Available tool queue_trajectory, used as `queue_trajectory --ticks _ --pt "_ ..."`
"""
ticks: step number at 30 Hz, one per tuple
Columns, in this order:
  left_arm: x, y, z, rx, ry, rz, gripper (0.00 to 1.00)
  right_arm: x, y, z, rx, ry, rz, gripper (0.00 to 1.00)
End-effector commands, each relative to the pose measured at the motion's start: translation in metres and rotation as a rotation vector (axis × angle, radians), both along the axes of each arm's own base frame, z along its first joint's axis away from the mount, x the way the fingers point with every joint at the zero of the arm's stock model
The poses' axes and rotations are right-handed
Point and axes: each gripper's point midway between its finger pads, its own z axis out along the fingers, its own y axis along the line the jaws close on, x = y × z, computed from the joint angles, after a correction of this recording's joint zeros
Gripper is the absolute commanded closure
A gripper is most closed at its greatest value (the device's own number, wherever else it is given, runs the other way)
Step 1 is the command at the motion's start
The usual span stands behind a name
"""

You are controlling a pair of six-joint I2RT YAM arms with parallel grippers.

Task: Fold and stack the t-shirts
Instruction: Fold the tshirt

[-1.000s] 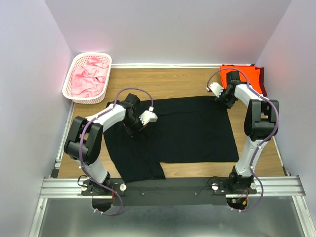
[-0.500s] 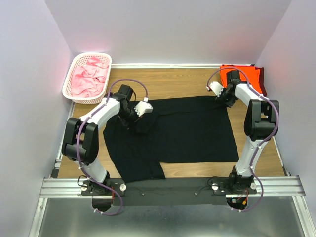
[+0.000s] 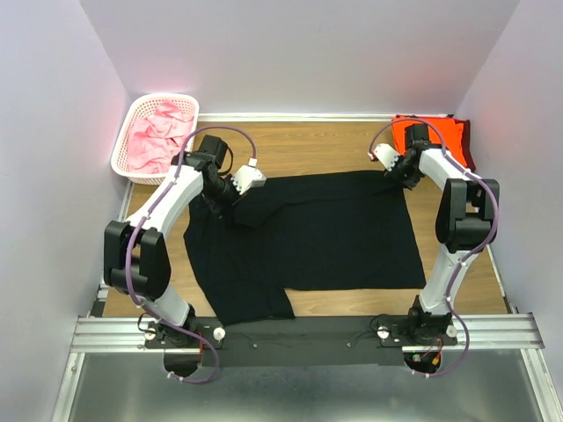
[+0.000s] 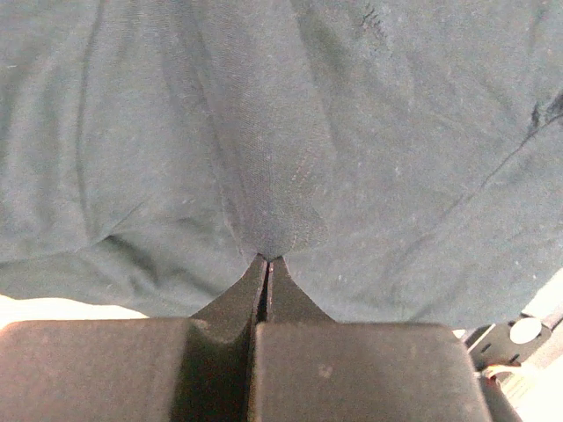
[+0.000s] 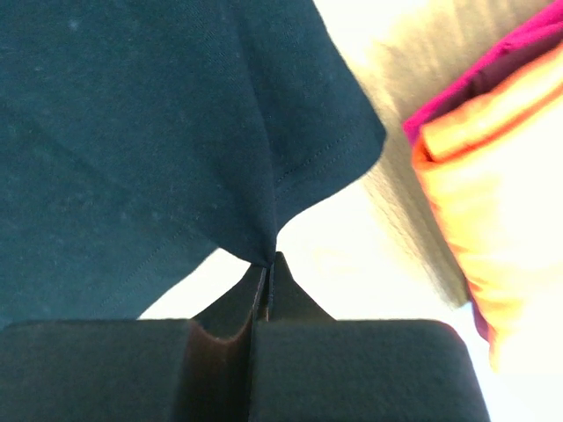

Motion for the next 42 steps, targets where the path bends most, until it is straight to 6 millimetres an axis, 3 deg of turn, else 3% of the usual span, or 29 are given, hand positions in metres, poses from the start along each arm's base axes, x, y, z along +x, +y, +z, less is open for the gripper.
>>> queue_trajectory --ticks 1,14,22,31,36,42 --pt "-0.002 0.009 0.028 0.023 -0.047 0.001 1.0 -0.002 -0.006 0.025 -0.019 -0.042 0.005 0.99" --pt "0.015 0.029 0.071 0.061 -0.198 0.065 1.0 -0.013 -0.006 0.037 -0.023 -0.047 0.013 0.99" --pt "0.01 0.035 0.085 0.071 -0.258 0.066 1.0 -0.022 -0.006 0.039 -0.024 -0.037 0.018 1.0" --pt "-0.004 0.042 0.084 0.094 -0.277 0.047 1.0 -0.037 -0.005 0.035 -0.022 -0.012 0.024 0.99" --pt "-0.014 0.048 0.058 0.132 -0.208 0.029 1.0 -0.048 -0.003 0.028 -0.012 0.022 0.027 0.99" --pt "-0.015 0.048 0.044 0.139 -0.18 0.012 1.0 -0.06 -0.002 0.017 -0.009 0.058 0.032 1.0"
